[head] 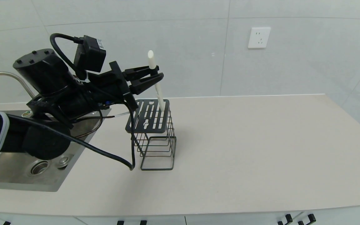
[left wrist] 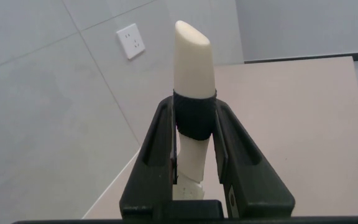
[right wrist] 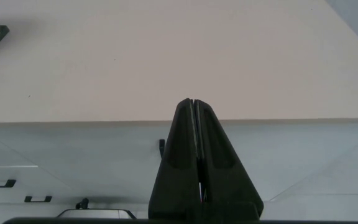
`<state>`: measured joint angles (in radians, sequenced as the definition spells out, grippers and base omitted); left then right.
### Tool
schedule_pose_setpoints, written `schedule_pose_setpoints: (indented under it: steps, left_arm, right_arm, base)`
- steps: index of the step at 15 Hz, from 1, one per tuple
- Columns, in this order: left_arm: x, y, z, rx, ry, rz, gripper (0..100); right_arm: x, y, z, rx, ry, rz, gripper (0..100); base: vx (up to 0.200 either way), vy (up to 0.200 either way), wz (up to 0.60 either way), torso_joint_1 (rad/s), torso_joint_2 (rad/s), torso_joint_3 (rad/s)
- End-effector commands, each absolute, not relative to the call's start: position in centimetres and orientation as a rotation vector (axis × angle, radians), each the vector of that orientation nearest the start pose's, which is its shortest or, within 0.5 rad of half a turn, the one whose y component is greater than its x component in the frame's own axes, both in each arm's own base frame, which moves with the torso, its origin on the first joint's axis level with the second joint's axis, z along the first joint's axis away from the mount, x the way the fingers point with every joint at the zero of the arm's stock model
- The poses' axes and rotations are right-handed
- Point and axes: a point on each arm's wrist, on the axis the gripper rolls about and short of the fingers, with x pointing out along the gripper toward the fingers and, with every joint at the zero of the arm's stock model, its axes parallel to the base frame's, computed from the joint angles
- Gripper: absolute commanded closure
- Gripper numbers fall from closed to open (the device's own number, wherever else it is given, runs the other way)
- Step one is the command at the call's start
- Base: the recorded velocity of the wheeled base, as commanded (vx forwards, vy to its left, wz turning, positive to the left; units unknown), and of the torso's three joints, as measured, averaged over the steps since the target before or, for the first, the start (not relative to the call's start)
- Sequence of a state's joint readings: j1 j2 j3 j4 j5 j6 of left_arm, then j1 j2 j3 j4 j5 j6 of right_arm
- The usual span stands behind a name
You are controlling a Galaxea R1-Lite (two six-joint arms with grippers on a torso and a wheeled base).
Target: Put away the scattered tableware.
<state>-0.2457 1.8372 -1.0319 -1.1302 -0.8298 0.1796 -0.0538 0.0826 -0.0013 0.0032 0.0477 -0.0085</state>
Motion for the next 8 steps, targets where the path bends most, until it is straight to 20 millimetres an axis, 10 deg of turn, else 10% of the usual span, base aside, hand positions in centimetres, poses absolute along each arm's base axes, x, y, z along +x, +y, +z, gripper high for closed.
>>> schedule_pose_setpoints:
  steps: [1, 8]
  left_arm:
    - [33.2, -10.0, 24.4, 0.257, -0.414, -1.036, 100]
    - [34.0, -10.3, 23.1, 0.252, -0.384, -1.041, 100]
  right_arm:
    - [-1.6, 0.2, 7.7, -0.005, 0.086, -0.004, 100]
    - [-1.6, 0.2, 7.7, -0.005, 0.087, -0.004, 100]
  base:
    - [0.0, 0.0, 0.0, 0.0, 0.0, 0.0]
    - [0.0, 0.0, 0.0, 0.0, 0.0, 0.0]
